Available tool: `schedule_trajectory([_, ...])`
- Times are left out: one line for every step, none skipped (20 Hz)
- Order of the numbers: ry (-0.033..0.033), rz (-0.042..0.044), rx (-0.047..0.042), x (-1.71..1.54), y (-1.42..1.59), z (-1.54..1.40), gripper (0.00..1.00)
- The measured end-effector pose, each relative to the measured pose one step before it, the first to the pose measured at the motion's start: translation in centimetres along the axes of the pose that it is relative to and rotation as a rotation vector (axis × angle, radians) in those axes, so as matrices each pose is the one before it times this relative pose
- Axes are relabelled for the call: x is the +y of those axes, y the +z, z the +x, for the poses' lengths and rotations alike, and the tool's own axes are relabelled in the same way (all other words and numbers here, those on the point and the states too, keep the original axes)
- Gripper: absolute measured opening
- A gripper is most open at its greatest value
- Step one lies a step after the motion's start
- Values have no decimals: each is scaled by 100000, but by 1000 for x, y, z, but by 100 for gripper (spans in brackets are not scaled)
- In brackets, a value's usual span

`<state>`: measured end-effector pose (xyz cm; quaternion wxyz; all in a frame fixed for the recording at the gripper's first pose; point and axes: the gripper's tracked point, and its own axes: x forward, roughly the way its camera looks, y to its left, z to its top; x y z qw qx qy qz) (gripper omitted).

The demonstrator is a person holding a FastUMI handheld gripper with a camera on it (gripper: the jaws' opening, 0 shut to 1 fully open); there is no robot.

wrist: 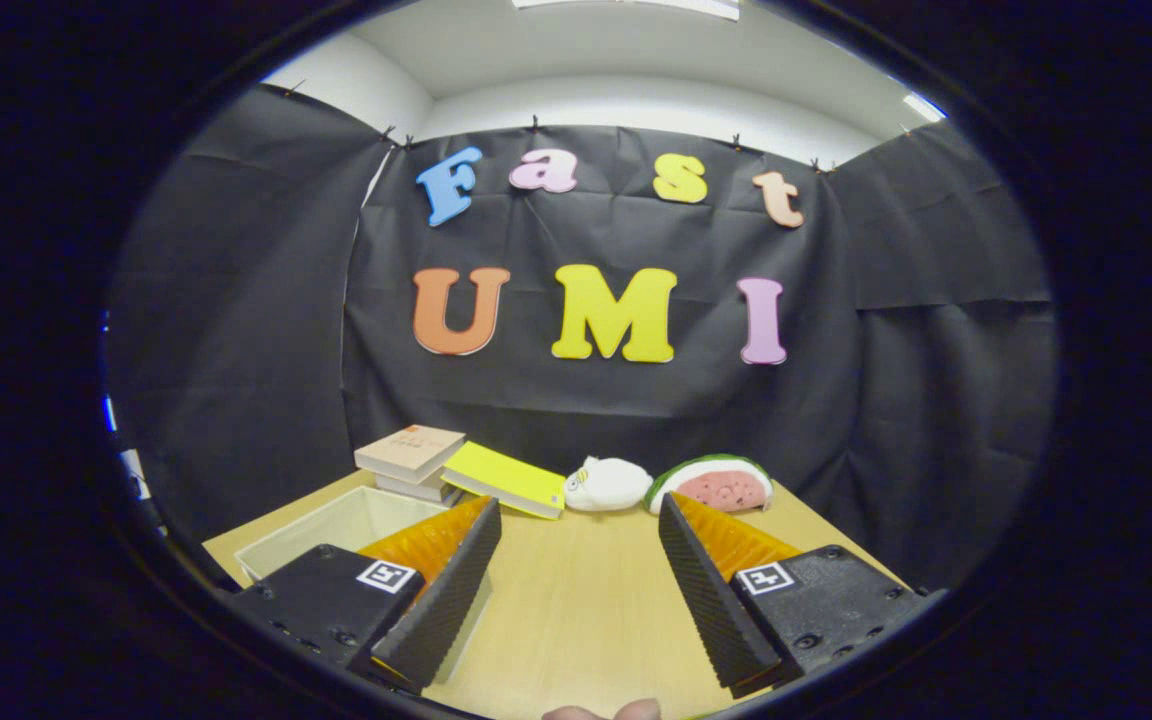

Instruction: Open the storage box then place both shoes into the box .Put the left shoe in first, then the right shoe, with the right side of both shoes facing outward in a uniform manner.

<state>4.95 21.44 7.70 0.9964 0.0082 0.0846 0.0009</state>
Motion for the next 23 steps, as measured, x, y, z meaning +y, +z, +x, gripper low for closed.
schedule_trajectory([241, 1202, -921, -179, -537, -128, 100])
schedule_trajectory([837, 1074, -1012, -30, -508, -142, 100])
schedule_trajectory([71, 986, -641, -160, -399, -4, 100])
schedule_trajectory([46, 622, -1303, -230, -379, -104, 100])
schedule_trajectory([-65, -262, -715, -32, -159, 164, 100])
schedule_trajectory([-352, -1402, -732, -100, -203, 154, 100])
schedule_trajectory([66, -755, -680, 100, -334, 199, 100])
schedule_trajectory([481, 63, 45, 33, -376, 122, 100])
schedule_trajectory([766, 357, 128, 47, -321, 42, 100])
schedule_trajectory([817, 45, 466, -41, -334, 98, 100])
schedule_trajectory([794, -531, 446, -87, -343, 162, 100])
schedule_trajectory([233, -669, -24, -87, -293, 27, 100])
schedule_trajectory([-192, -529, 226, -124, -259, -80, 100])
schedule_trajectory([41, -450, 100, -76, -250, -134, 100])
schedule_trajectory([86, -497, 98, -84, -61, -166, 100])
schedule_trajectory([-412, -789, -500, -232, 86, -217, 100])
schedule_trajectory([-754, -914, -869, -486, 273, -156, 100])
schedule_trajectory([-793, -627, -964, -431, 332, -118, 100])
schedule_trajectory([-414, 484, -431, -66, 201, -40, 100])
schedule_trajectory([-15, 960, -27, -250, -60, -59, 100])
schedule_trajectory([-21, 695, 289, -170, -200, -121, 100])
schedule_trajectory([-277, 274, 48, -290, 24, -30, 100])
schedule_trajectory([-404, -25, 44, -236, 94, 115, 100])
